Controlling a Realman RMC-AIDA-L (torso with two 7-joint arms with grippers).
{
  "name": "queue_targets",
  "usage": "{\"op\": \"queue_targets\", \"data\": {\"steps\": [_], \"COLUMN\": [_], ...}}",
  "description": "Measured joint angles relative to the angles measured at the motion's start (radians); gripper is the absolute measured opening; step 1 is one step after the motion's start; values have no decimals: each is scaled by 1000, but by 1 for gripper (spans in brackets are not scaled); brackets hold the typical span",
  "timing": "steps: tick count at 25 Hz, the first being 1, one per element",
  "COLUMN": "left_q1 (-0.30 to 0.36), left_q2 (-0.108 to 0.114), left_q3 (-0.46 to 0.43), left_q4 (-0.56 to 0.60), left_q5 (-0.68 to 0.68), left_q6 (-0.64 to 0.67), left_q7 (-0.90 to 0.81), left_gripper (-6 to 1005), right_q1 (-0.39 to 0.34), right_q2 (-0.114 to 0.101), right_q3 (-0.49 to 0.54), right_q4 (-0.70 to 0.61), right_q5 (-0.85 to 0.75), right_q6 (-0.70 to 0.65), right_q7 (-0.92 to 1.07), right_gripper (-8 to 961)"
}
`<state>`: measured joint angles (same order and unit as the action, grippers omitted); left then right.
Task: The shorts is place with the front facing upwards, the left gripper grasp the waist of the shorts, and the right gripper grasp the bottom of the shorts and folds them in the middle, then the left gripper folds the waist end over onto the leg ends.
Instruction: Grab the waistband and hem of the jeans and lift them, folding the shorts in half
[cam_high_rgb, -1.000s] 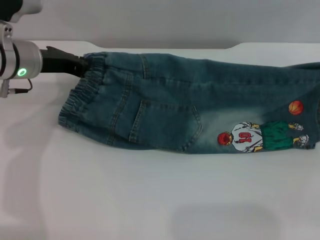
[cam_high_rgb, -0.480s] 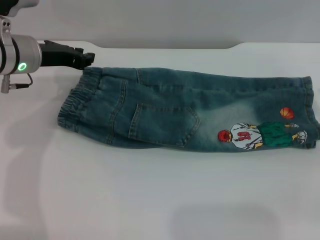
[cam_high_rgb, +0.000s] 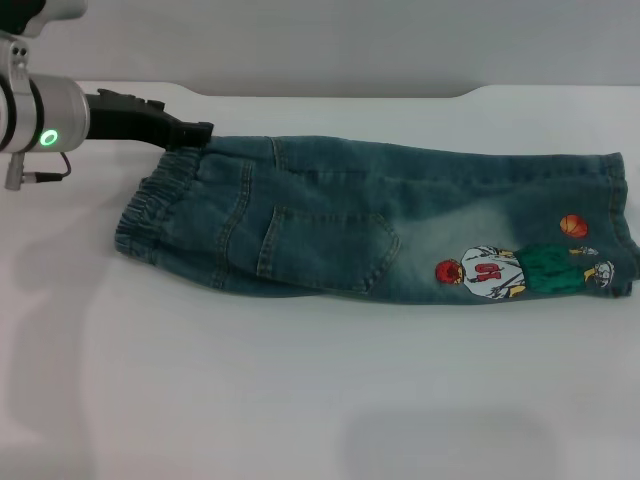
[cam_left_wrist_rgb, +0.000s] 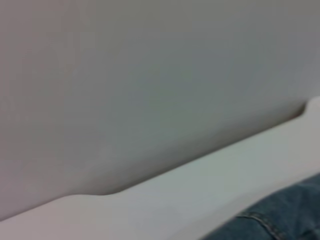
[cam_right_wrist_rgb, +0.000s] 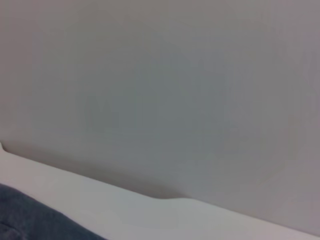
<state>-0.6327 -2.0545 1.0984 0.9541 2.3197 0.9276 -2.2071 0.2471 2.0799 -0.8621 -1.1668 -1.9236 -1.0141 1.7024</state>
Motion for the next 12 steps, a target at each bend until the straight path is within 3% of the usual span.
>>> {"op": "queue_targets", "data": {"steps": [4, 5, 6, 8, 12], "left_q1": [-10, -25, -25, -38, -38], "left_q2": [11, 34, 34, 77, 103], "left_q3": [-5, -8, -8, -25, -32], "left_q4": [10, 19, 19, 31, 48], "left_q5": [7, 20, 20, 32, 38], "left_q6": [45, 107, 107, 205, 251], "left_q7": [-2, -2, -2, 4, 12], "left_gripper": [709, 722, 735, 760, 785], "right_q1": [10, 13, 14, 16, 17], "right_q2": [0, 0, 0, 0, -1], "right_q3": [0, 0, 0, 0, -10], "right_q4": [-6, -6, -6, -4, 1], "right_q5": [1, 1, 1, 5, 25], "right_q6": [0, 0, 0, 0, 0], "right_q7": [-1, -1, -2, -6, -12], "right_gripper": [534, 534, 534, 534, 533]}}
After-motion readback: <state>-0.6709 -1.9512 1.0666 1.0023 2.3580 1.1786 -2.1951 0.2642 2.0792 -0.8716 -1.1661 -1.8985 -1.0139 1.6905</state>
